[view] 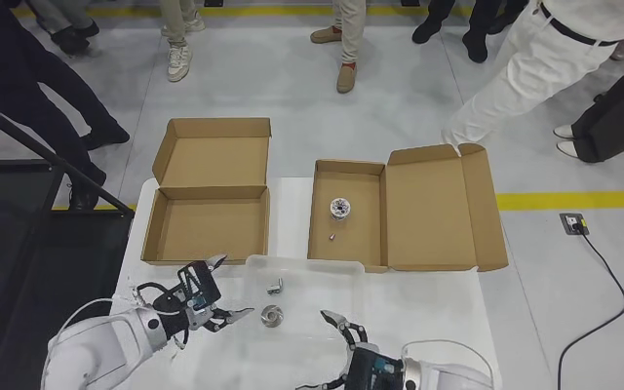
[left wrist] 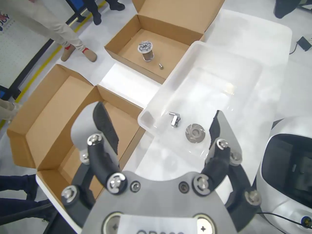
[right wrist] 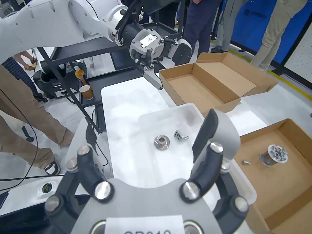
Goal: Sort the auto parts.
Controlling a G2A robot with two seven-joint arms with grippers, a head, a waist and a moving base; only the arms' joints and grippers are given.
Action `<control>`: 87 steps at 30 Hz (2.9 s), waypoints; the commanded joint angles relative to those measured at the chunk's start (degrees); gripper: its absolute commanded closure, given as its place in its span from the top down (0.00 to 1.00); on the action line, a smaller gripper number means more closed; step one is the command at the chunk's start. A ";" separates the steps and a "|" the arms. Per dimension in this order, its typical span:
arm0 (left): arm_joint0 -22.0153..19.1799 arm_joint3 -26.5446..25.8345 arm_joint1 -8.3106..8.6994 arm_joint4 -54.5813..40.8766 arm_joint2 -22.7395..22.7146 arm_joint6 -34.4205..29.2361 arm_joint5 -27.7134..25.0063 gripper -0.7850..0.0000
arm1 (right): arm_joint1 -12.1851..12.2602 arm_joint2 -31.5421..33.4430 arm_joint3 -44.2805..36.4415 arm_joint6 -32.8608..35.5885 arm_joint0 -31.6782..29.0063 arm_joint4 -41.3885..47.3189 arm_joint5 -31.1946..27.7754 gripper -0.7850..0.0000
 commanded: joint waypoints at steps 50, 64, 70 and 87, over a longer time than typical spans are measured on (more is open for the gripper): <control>-38.87 29.28 2.88 -0.51 48.24 -28.35 -5.40 0.66 | 8.23 15.20 2.81 -17.03 -11.66 -2.65 -4.11 1.00; -49.45 35.84 3.70 -6.19 63.65 -28.35 -5.40 0.49 | 8.23 15.20 2.81 -17.03 -11.66 -2.65 -4.11 1.00; -53.28 36.06 5.02 -11.75 69.11 -28.35 -5.40 0.50 | 8.23 15.20 2.81 -17.03 -11.66 -2.65 -4.11 1.00; -61.75 38.46 6.41 -20.43 82.69 -29.45 -4.30 0.42 | 8.23 15.20 2.81 -17.03 -11.66 -2.65 -4.11 1.00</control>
